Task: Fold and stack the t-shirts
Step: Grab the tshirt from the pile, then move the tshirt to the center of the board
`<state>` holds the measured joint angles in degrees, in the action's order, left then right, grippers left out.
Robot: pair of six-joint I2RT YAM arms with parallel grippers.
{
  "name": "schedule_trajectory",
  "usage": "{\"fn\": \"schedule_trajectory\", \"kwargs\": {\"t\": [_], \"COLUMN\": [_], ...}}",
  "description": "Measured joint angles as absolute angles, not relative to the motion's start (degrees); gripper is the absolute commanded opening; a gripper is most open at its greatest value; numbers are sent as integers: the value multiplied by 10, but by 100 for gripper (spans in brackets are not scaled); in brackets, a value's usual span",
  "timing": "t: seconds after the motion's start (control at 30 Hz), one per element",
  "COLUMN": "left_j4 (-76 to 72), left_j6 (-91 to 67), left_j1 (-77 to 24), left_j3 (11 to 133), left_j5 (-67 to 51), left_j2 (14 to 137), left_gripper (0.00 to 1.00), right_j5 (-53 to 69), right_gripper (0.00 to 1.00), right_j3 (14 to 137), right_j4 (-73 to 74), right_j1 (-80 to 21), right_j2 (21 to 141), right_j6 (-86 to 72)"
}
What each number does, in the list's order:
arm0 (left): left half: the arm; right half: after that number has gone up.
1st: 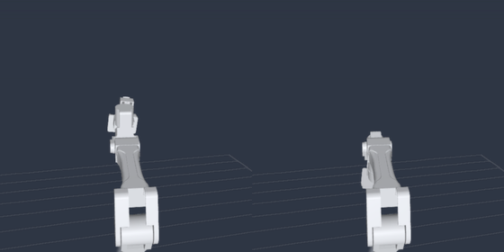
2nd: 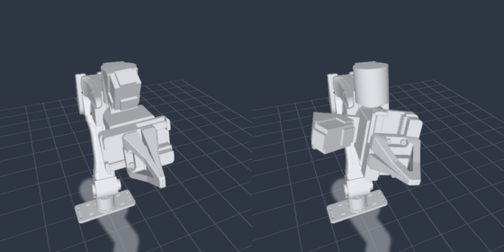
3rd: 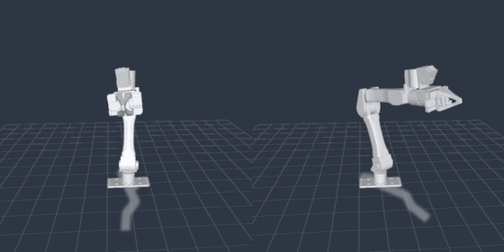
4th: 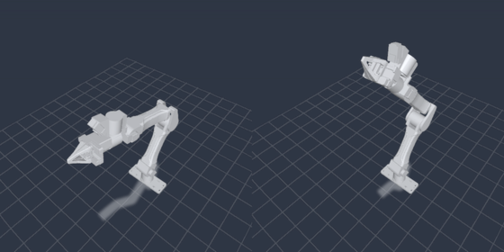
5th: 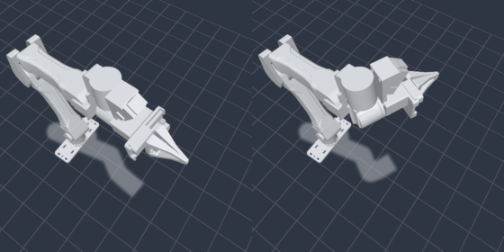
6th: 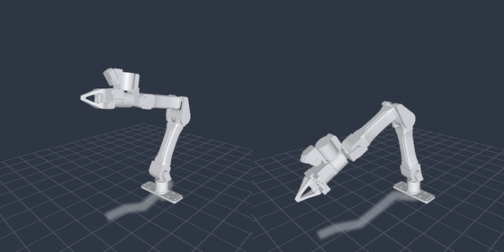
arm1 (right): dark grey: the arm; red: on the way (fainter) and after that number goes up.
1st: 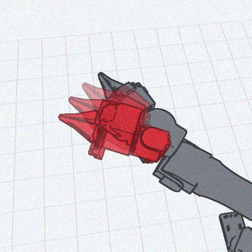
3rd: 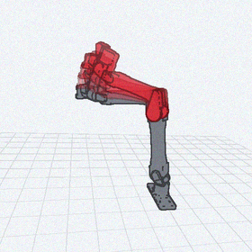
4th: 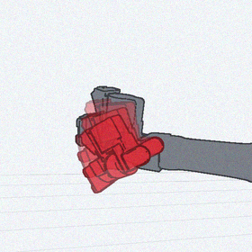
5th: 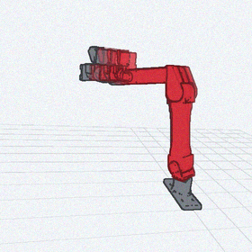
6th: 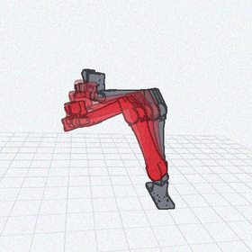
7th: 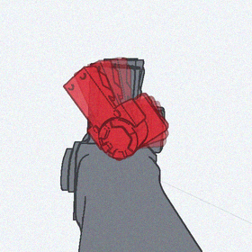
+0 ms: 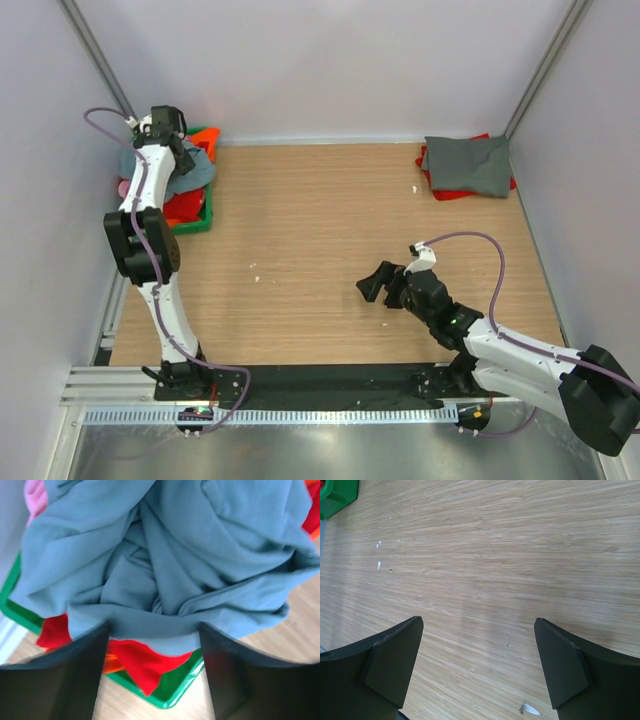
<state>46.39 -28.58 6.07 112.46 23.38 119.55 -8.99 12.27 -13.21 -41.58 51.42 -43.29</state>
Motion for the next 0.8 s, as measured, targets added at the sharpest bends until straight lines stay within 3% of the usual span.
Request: {"fn": "schedule_trajectory", "kwargs": {"t": [0.07, 0.1, 0.13, 0.43, 0.6, 0.63, 0.67, 0.73, 0.77, 0.8], "left_j4": [469, 473, 474, 504, 490, 486, 485, 484, 484, 488], "left_j6": [-289, -294, -296, -293, -249, -242, -233, -222, -219, -221], "left_j1": [61, 61, 61, 38, -90, -127, -167, -243, -268, -283], "left_j3": [1142, 1151, 1155, 1184, 1203, 1209, 1217, 1228, 1228, 1224], "left_j5": [234, 233, 233, 229, 237, 239, 237, 204, 181, 163], "left_j2": [1210, 1218, 1221, 1191, 1052, 1025, 994, 940, 918, 900], "left_gripper": [35, 7, 0, 0, 2, 9, 45, 89, 99, 100], "right_j5": [-90, -90, -90, -91, -115, -125, -139, -163, -179, -194], "right_gripper": [100, 100, 100, 100, 100, 100, 100, 100, 100, 100], "right_j3": [123, 123, 123, 123, 120, 115, 105, 89, 80, 74], "right_j4": [-133, -133, -133, -136, -126, -121, -116, -101, -86, -67], "right_j1": [-416, -416, -416, -416, -416, -416, -416, -416, -416, -416], "right_j2": [514, 514, 514, 514, 484, 462, 423, 353, 313, 276], "right_j6": [-433, -433, -433, -433, -440, -444, -450, -461, -467, -473]}}
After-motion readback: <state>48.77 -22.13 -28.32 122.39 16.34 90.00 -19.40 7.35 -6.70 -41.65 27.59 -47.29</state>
